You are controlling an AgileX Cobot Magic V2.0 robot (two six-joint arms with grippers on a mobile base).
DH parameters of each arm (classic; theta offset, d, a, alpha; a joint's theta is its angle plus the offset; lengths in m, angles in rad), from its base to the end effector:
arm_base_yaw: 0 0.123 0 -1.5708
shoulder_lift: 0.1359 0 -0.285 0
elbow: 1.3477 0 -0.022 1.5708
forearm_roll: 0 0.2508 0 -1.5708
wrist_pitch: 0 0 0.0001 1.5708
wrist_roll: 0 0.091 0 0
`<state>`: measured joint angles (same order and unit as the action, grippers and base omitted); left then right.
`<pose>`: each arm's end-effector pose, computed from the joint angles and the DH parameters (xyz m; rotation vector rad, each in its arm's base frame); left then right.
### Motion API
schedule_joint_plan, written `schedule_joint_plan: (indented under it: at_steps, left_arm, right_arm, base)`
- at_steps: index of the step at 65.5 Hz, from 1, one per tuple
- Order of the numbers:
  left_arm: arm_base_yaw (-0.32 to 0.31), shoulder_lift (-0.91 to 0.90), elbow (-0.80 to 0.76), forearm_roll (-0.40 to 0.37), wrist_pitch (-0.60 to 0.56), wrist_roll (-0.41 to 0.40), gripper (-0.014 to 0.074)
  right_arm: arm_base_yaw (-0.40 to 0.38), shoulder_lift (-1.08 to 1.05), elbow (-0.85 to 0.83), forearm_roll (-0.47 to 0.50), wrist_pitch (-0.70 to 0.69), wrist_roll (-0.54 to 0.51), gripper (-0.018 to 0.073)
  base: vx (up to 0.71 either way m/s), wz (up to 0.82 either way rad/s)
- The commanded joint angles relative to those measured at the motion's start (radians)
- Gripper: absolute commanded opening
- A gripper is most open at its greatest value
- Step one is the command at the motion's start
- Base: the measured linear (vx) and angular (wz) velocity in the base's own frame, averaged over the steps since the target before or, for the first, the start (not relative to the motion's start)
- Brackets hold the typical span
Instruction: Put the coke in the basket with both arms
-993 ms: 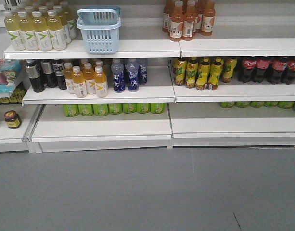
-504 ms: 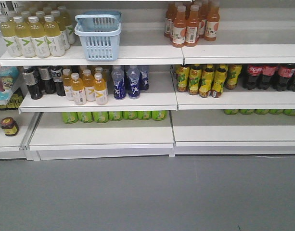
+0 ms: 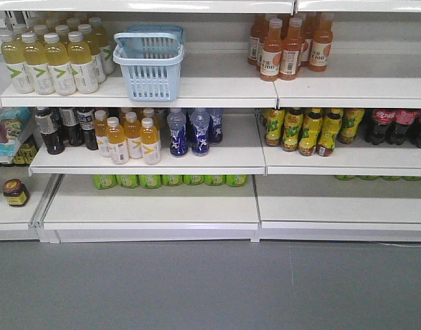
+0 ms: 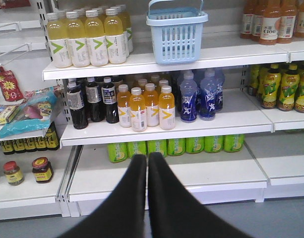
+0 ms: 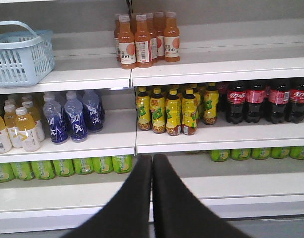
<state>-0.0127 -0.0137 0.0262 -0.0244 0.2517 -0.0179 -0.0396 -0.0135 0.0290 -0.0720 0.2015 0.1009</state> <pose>0.0551 -0.0013 0.1823 -0.0208 1.7478 -0.0450 0.0558 -0.0035 0.1859 0.0702 1.6987 -0.0192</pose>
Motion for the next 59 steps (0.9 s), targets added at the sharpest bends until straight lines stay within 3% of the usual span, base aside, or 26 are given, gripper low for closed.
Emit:
schedule_joint_plan:
  at_steps: [1, 59]
  left_arm:
    - [-0.007, -0.012, -0.024, -0.007, -0.071, -0.007, -0.0006]
    - [-0.007, -0.012, -0.024, -0.007, -0.071, -0.007, -0.0006]
  right_arm:
    - [-0.005, 0.014, 0.006, -0.007, -0.073, -0.009, -0.0010]
    - [-0.005, 0.014, 0.006, -0.007, -0.073, -0.009, -0.0010]
  base:
    - [0.19, 0.03]
    - [0.19, -0.02]
